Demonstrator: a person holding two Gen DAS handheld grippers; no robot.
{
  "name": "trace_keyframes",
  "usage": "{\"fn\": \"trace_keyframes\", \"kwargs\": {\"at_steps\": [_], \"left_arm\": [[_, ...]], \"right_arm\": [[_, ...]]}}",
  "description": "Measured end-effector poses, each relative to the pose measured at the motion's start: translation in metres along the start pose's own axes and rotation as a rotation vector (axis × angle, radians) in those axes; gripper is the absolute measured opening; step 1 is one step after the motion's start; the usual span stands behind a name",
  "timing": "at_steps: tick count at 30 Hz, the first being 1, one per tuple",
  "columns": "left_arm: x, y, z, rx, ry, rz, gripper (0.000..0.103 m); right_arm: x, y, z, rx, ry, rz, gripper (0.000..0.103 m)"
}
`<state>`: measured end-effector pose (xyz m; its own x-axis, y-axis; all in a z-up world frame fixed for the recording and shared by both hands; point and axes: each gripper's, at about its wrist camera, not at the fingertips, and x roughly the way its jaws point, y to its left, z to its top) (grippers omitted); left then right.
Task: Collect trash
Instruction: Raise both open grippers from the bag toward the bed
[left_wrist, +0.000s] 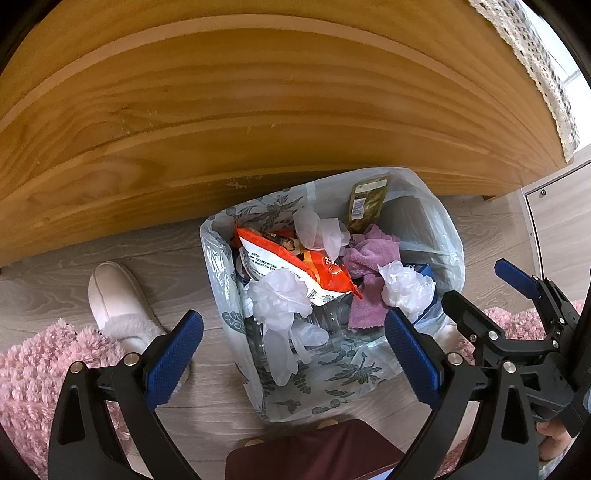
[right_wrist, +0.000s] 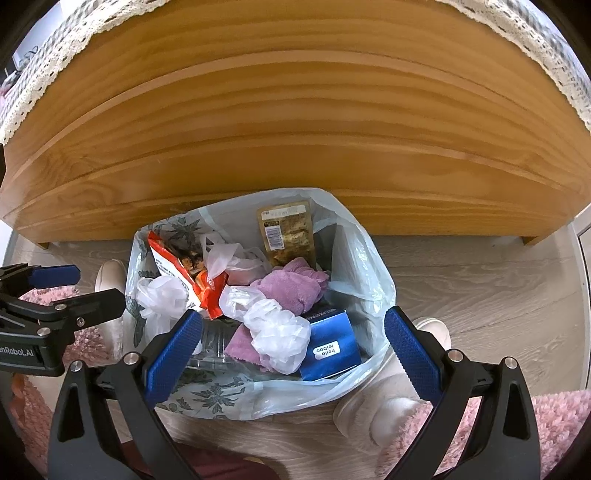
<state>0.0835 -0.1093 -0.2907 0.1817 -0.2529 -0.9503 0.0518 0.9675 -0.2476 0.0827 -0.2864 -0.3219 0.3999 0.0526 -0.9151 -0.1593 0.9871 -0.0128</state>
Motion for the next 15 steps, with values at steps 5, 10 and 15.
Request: {"fn": "trace_keyframes", "kwargs": {"at_steps": [5,10,15], "left_arm": [[-0.007,-0.005,0.000,0.024,-0.033,0.020,0.095],[-0.022,-0.006,0.002,0.043,-0.105,0.055,0.095],[-0.047,-0.013,0.005,0.083,-0.217,0.098,0.095]], "right_arm": [[-0.004,-0.001,0.001,0.004,-0.025,-0.004,0.095],[-0.016,-0.002,0.003,0.008,-0.087,-0.018,0.095],[-0.033,-0.005,0.008,0.023,-0.165,-0.031,0.095]]}}
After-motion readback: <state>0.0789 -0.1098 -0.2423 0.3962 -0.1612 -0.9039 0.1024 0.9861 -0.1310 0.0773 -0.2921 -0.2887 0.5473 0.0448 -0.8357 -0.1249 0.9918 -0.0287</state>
